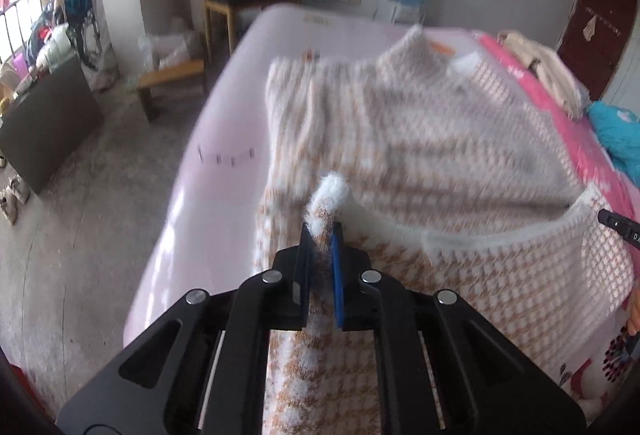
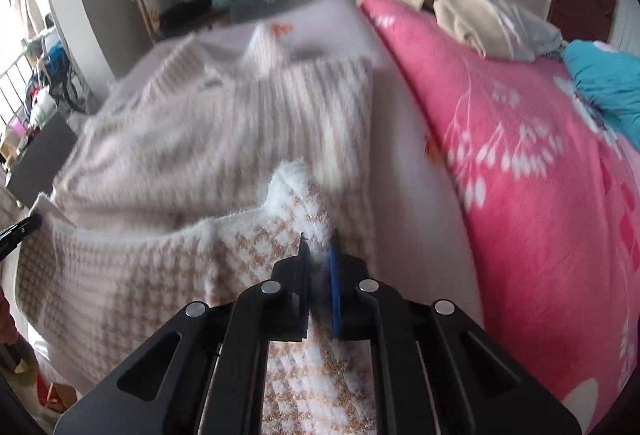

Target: Fold large clothes

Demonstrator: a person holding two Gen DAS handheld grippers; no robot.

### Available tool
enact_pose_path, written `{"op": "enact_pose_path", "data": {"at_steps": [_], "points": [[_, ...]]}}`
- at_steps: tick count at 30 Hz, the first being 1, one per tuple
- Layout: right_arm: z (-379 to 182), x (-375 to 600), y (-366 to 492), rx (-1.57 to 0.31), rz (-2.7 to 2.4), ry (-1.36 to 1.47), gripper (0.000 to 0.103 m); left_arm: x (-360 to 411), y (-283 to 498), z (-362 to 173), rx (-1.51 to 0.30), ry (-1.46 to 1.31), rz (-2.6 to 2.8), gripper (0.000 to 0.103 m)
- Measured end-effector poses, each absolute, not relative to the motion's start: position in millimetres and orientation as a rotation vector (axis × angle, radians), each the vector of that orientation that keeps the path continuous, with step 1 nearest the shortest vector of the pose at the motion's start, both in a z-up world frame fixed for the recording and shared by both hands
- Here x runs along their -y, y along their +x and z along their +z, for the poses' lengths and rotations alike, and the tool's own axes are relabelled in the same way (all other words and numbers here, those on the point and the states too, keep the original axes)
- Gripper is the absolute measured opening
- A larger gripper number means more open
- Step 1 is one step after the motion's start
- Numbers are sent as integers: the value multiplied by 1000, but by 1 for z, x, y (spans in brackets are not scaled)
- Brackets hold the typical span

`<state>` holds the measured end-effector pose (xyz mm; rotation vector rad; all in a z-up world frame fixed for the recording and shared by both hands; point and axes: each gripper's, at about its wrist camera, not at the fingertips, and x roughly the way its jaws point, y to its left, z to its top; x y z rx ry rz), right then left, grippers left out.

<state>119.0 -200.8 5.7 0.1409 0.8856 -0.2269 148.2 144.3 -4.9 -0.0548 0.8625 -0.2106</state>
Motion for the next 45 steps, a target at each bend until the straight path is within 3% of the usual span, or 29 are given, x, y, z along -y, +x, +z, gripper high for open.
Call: {"op": "enact_pose_path", "data": {"at_steps": [7,11,14,16,20,22,27,29,34,40,41,42,43,44,45], "points": [[-30,218,143,-930,-251,168,8,-137,174,-37,-908,-34,-176,9],[-27,218,144,-942,-232,178,9,-136,173,-39,-910,-12,-170,15],[-15,227,142,-956,-184,231,22,-148,173,-27,-926,-76,-187,24],[0,234,141,-945,-159,268,43,-156,175,-14,-908,-99,-176,34],[43,246,156,-883,-83,310,52,-163,200,26,-855,-142,-199,45],[59,250,175,-857,-50,313,61,-159,219,42,-845,-166,-229,52],[83,255,259,-840,49,346,66,-121,294,69,-858,-247,-359,68],[80,256,305,-873,87,379,67,-97,326,70,-865,-257,-412,68],[47,257,418,-998,128,456,67,-22,418,58,-928,-243,-492,69],[-1,258,496,-1133,91,465,67,43,500,18,-1061,-170,-445,66],[-7,258,502,-1149,82,456,65,50,505,9,-1078,-147,-427,53],[-12,257,505,-1162,75,437,53,57,508,3,-1096,-113,-419,40],[-16,256,506,-1171,71,417,37,58,509,-2,-1106,-92,-408,33],[-18,254,506,-1175,69,406,30,60,507,-4,-1108,-93,-425,19],[-18,253,503,-1168,82,408,20,61,502,-2,-1099,-101,-452,14]]}}
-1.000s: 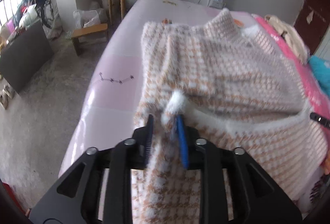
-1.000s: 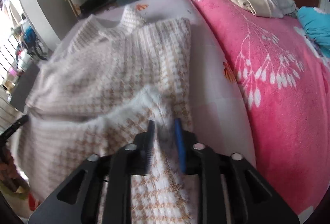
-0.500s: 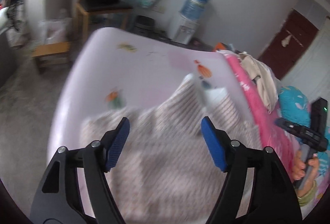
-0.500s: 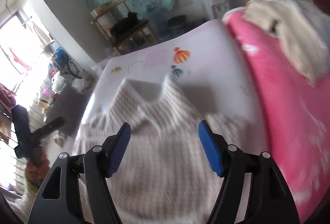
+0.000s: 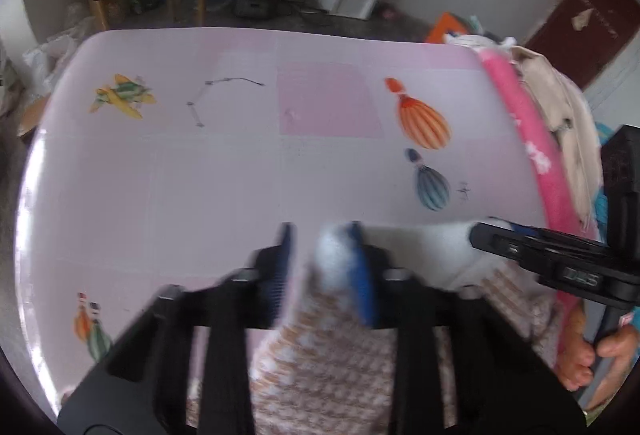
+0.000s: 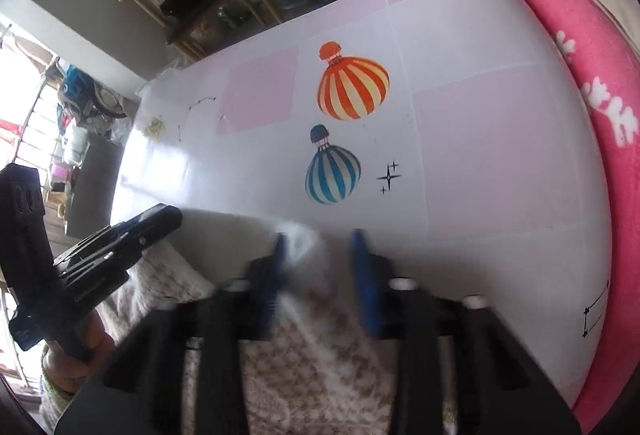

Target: Fold large clothes

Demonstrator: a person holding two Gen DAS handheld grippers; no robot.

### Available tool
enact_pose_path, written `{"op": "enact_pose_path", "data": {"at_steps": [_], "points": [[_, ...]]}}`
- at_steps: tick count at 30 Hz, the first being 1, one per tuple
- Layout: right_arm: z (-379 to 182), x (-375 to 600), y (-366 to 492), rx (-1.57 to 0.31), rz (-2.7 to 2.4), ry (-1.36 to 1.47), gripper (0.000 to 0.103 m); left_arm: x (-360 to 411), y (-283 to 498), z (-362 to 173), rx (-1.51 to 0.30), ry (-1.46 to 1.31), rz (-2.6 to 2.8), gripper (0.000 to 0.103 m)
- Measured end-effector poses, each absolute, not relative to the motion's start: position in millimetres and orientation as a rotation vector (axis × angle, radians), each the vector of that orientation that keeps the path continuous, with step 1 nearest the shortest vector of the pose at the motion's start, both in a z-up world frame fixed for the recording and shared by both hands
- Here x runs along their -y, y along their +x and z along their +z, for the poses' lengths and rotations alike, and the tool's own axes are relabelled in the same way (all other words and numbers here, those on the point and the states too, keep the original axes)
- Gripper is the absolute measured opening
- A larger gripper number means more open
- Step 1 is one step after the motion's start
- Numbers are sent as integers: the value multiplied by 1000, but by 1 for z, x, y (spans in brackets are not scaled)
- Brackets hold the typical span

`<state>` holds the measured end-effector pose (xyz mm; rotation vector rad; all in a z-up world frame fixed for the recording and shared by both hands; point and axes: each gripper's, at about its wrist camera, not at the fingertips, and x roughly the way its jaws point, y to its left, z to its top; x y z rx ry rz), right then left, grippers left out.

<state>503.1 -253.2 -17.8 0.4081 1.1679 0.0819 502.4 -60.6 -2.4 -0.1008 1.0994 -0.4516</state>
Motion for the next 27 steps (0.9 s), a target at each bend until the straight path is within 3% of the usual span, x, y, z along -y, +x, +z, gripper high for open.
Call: {"op": "enact_pose_path", "data": {"at_steps": [8,12,14,16,17,22,27], "points": [[46,223,419,-998,182,249,15,45,419,62,-922,-10,-570,10],[51,207,363,-988,251,175,15,26,362,72,-892,17,-638,10],[45,199,336,-1023,291,114,19,15,335,65,-899,26,-656,10],[46,198,320,-1055,298,73,45,8,315,54,-910,46,-663,11],[51,199,313,-1042,305,74,48,4,305,47,-918,54,-659,11],[86,200,323,-916,411,237,49,-3,288,28,-920,18,-659,16],[38,171,363,-1050,420,289,46,-18,278,17,-936,-47,-641,24]]}}
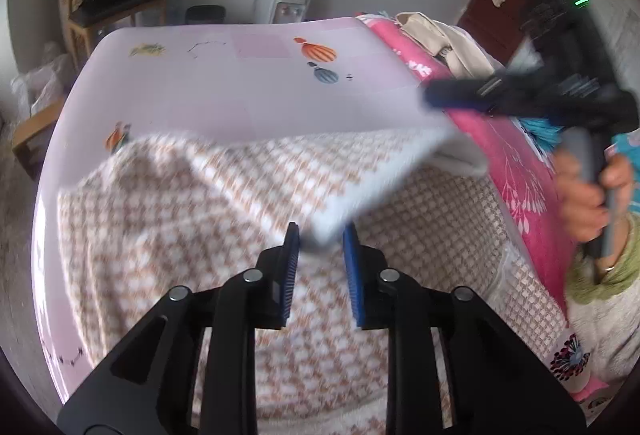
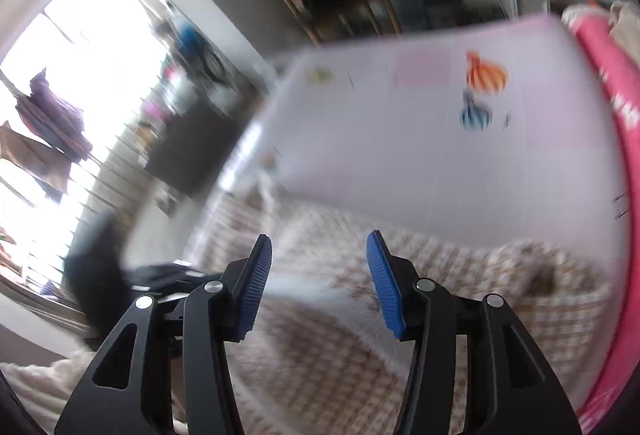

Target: Fold large clothes

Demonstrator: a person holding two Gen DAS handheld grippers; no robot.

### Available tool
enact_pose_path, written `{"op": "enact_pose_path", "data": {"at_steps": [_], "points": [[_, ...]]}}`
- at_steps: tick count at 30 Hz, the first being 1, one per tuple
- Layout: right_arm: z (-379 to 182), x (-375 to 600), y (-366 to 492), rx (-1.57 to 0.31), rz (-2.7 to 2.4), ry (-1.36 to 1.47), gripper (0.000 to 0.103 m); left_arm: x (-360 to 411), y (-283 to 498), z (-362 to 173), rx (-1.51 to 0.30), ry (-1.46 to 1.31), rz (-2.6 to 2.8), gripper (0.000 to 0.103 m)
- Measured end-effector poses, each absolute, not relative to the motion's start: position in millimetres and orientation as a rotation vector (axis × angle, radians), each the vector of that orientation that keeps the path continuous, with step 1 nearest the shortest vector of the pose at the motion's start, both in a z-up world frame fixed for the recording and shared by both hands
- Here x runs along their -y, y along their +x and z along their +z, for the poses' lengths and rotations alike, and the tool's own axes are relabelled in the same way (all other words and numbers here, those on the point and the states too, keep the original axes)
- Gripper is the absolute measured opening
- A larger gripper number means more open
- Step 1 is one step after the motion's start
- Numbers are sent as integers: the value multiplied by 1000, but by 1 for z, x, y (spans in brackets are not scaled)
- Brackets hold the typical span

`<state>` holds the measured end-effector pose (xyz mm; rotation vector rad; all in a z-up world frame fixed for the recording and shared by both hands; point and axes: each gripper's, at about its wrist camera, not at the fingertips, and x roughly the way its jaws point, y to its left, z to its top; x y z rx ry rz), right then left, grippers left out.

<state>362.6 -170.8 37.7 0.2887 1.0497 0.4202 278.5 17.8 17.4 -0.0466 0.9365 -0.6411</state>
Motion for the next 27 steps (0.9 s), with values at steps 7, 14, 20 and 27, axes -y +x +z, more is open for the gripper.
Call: {"op": "enact_pose_path", "data": {"at_steps": [7,14,20,27], "points": [[-19,147,341,-1167,380,114,43,-56,263,34,-898,-118,-652,27],[-19,133,341,-1168,344,-20,43,-17,341,19,-983,-206,-632,27],[0,139,332,-1173,340,-45,38,-2,341,-17,-1090,-117,-604,25],[17,122,382,-1046,371,-19,30,-12,334,-20,-1065,-159,-602,24]]}}
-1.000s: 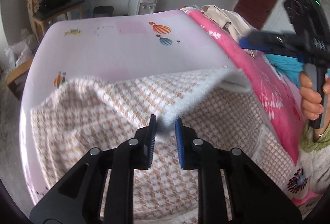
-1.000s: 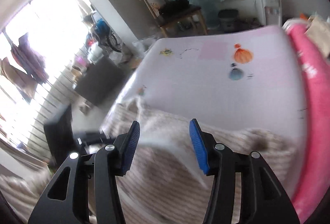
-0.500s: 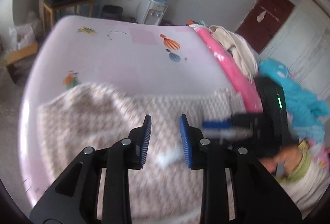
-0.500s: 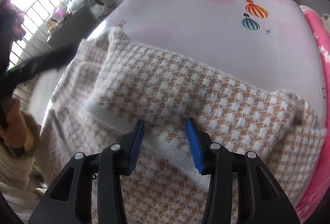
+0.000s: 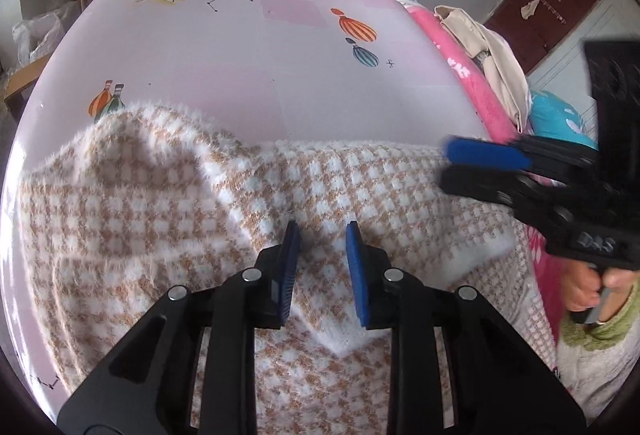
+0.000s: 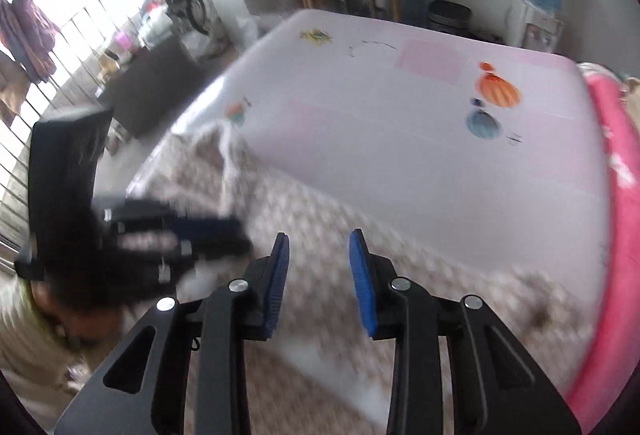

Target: Fold large clothes

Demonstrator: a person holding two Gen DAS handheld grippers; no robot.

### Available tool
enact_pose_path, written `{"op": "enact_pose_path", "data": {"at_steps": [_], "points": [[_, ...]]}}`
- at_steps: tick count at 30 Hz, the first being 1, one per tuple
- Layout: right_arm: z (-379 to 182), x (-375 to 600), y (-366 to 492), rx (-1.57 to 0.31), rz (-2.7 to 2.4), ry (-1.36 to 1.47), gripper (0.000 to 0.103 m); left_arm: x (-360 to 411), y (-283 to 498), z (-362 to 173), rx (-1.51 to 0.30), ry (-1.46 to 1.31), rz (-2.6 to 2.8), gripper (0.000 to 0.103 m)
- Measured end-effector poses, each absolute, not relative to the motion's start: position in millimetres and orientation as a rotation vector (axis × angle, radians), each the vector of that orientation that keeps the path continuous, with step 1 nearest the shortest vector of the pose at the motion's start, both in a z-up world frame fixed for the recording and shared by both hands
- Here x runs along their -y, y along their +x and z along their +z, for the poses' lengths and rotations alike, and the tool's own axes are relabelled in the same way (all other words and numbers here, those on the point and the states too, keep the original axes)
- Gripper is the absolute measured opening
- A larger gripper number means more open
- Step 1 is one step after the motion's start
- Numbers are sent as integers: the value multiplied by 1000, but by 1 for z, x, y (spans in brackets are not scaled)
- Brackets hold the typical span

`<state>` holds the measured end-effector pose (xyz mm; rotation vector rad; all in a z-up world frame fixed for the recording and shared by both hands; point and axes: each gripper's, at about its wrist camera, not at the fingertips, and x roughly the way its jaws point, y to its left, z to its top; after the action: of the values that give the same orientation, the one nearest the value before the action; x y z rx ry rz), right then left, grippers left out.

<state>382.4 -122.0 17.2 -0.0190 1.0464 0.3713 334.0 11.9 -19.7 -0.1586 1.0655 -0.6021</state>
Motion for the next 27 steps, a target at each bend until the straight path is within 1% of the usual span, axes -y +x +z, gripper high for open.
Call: {"op": "enact_pose_path", "data": {"at_steps": [2,3,4,6,9,11,12,13,15,17,19,22,24,26,27], "points": [[-5,112,389,-1080,380,-44,30,-11,334,-20,-1059,-161,-602,24],[-12,109,382,-1084,373,-69,30,-12,334,-21,-1055,-155,-602,22],[-13,108,374,-1042,380,-100,30,-14,332,-21,-1053,-151,-601,21],[-9,110,363,-1030,384,-120,30,-19,331,-22,-1055,-156,-608,19],[-2,121,340,-1039,356,-186,29,-24,331,-23,-1054,-166,-619,18],[-10,141,328,-1083,308,-215,29,-24,331,-23,-1052,-168,-623,18],[-12,153,321,-1083,316,-185,28,-23,331,-23,-1050,-164,-624,18],[-11,164,316,-1085,318,-151,22,-22,329,-23,-1044,-151,-621,18],[-5,181,310,-1101,301,-78,17,-20,327,-21,-1032,-122,-615,18],[9,188,307,-1102,261,-51,16,-16,324,-15,-1020,-96,-603,18],[26,189,303,-1055,232,-54,16,-14,317,-2,-981,-104,-630,17],[34,189,305,-1020,230,-35,16,-5,306,9,-949,-78,-687,18],[23,186,308,-1038,231,-27,16,7,301,2,-983,-21,-693,19],[-6,181,312,-1108,186,-88,16,18,297,-14,-1028,64,-647,19],[-7,182,307,-1093,186,-90,16,18,294,-18,-1022,80,-642,19]]}}
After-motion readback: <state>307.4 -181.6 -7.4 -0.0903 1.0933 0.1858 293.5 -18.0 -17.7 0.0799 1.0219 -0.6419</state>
